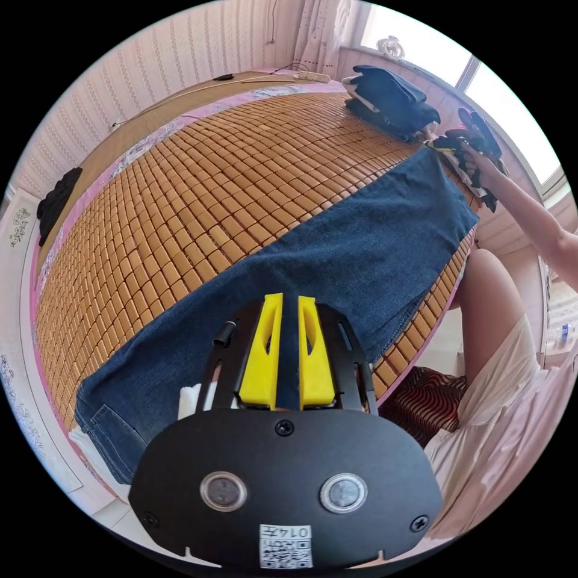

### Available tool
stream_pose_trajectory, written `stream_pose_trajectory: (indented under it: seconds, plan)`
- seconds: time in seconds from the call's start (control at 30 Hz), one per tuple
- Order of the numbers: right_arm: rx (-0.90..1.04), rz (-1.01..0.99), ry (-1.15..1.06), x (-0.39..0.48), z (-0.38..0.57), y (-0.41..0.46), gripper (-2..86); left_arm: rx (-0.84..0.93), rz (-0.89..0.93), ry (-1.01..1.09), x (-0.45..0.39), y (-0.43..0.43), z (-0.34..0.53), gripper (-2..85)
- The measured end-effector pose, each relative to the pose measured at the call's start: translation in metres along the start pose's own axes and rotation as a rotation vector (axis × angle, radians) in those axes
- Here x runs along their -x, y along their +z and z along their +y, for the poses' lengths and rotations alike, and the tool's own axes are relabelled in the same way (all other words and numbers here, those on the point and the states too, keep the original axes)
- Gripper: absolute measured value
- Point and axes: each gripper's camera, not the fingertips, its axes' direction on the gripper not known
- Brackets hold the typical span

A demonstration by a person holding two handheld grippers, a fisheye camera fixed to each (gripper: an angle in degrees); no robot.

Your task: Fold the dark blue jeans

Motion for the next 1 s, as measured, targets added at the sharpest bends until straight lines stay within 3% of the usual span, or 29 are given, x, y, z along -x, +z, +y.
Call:
stream_pose_trajectory:
  seconds: [0.1,0.2,0.3,0.43,0.57,0.7,0.87,1.0]
  plan:
    - [0.132,0.076,0.032,0.001,-0.009,0.031,6.2,0.059,0.024,-0.032,0.002,0.006,0.017,5.2]
    - [-0.006,0.117,0.070,0.013,-0.002,-0.007,6.5,0.012,0.062,-0.007,-0.007,-0.012,0.041,5.4]
    - [-0.161,0.069,-0.099,0.060,0.028,-0.052,3.7,0.022,0.046,0.093,-0.029,-0.026,0.065,5.9]
    - [0.004,-0.276,-0.559,0.188,0.098,-0.062,5.1,0.066,-0.046,0.141,-0.045,-0.030,0.092,6.2]
    - [0.082,-0.346,-1.000,0.320,0.178,-0.069,7.3,0.102,-0.115,0.058,-0.034,-0.021,0.107,2.9]
    - [0.145,-0.390,-1.131,0.384,0.201,-0.072,8.0,0.089,-0.098,0.040,-0.027,-0.026,0.116,0.2]
    - [0.136,-0.151,-1.299,0.434,0.214,-0.054,3.4,0.039,-0.073,0.018,-0.014,-0.037,0.136,-0.9]
    - [0.121,-0.135,-1.317,0.443,0.205,-0.070,-0.1,-0.008,-0.084,0.045,-0.010,-0.054,0.152,-1.0]
